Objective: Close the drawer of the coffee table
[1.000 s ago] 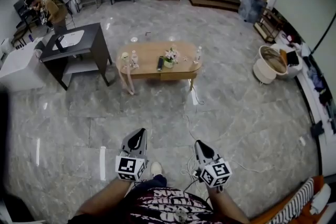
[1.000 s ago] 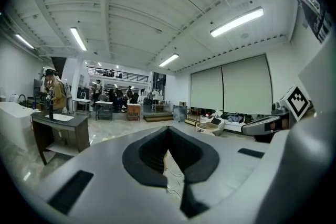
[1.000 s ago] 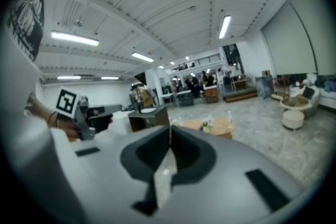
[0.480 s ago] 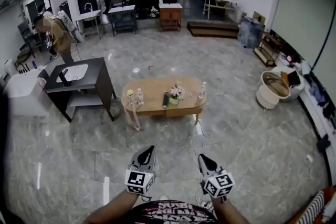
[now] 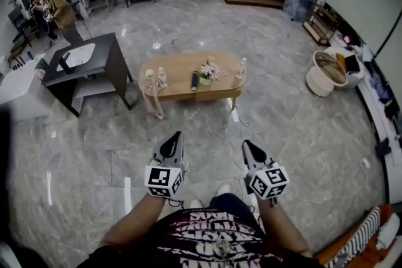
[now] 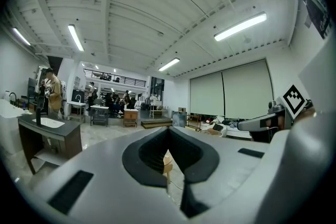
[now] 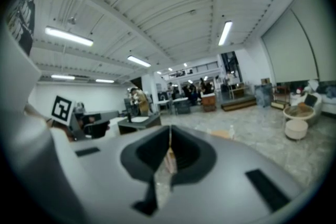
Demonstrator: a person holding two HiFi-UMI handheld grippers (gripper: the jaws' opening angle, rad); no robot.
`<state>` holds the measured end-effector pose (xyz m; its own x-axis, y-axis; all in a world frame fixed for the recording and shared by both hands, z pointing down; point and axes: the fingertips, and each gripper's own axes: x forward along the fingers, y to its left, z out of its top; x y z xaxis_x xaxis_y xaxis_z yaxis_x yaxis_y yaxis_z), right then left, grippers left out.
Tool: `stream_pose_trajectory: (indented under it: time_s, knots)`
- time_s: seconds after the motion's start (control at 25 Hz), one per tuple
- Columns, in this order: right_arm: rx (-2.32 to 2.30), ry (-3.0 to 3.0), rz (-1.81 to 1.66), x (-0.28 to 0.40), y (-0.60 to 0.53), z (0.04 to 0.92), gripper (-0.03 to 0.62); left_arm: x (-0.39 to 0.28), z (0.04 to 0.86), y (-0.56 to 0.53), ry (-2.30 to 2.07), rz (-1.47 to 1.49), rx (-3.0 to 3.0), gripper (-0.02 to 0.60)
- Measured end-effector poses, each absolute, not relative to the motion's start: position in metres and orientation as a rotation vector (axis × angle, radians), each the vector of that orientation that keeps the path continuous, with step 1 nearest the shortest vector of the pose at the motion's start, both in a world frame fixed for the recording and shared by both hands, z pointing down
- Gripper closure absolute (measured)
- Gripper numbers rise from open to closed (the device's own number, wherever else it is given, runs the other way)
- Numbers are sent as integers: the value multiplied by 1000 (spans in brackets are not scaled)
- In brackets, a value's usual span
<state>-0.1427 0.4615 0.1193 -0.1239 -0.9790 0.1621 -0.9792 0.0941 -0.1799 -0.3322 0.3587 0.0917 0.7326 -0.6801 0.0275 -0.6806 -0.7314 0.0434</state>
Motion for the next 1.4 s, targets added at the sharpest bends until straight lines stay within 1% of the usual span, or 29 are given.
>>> stream_pose_trajectory:
  time_s: [0.4, 0.84, 1.12, 1.4]
  knots:
    - [2076, -2276, 515, -112, 440, 130, 559, -335, 107, 317, -1234, 26, 2742, 560]
    - [1956, -2303, 603, -89, 381, 158, 559, -302, 142, 280, -1255, 106, 2661, 560]
    - [1929, -2370, 565, -66, 323, 143, 560, -266, 112, 232, -1281, 78, 2719, 560]
    - [1910, -2450, 522, -28, 280, 124, 560, -222, 87, 201, -1317, 41, 2758, 560]
